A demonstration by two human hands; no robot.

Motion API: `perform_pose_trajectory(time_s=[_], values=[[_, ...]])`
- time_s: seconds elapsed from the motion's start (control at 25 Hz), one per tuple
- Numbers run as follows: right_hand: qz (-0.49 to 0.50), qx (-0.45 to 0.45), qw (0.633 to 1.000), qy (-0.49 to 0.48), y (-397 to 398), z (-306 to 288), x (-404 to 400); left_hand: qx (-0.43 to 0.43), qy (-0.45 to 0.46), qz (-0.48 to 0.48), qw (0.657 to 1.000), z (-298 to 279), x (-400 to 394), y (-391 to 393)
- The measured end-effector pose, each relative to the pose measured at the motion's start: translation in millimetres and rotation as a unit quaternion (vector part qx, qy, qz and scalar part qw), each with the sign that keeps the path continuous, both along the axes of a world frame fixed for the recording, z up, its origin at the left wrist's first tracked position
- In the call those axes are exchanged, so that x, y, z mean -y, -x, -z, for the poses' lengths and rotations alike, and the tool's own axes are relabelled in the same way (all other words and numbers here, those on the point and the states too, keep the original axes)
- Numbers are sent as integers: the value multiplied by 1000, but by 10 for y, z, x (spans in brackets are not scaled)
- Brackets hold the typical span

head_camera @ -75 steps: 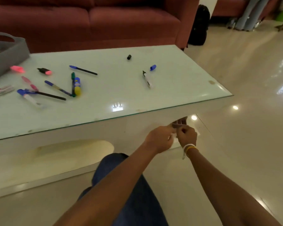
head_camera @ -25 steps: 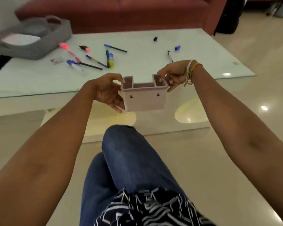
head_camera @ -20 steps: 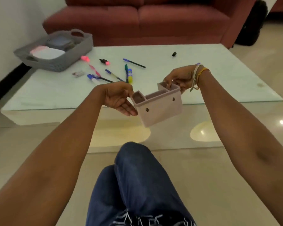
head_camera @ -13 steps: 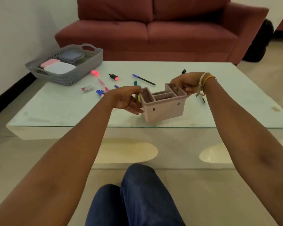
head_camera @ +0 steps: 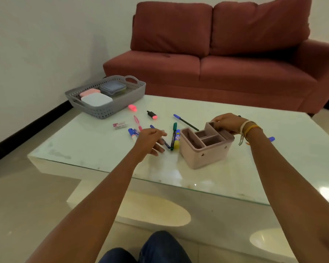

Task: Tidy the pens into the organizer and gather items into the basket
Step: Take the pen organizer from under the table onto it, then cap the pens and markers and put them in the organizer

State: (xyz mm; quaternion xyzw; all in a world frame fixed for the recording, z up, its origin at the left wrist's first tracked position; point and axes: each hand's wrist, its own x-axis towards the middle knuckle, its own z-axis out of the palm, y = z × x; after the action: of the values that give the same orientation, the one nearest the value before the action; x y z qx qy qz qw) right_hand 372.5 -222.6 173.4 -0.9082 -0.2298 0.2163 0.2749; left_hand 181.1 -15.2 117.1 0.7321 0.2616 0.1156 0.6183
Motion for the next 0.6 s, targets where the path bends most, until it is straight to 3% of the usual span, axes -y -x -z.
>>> perform_pose_trajectory(time_s=[0.08,0.2,0.32,0.44,0.6], values=[[-8,68,997,19,25,-36,-88,46,-20,-62,997,60,-136,74],[66,187,980,2,137,-99,-362,100,-53,-164,980,149,-351,203],[51,256,965,-11,380,-199,-841,79,-87,-267,956,233,-562,291],[-17,213,972,-92,677,-191,-1380,50,-106,-299,947,356,-640,310],[-69,120,990,-29,930,111,-1940,30,-118,-310,943,401,-678,244]])
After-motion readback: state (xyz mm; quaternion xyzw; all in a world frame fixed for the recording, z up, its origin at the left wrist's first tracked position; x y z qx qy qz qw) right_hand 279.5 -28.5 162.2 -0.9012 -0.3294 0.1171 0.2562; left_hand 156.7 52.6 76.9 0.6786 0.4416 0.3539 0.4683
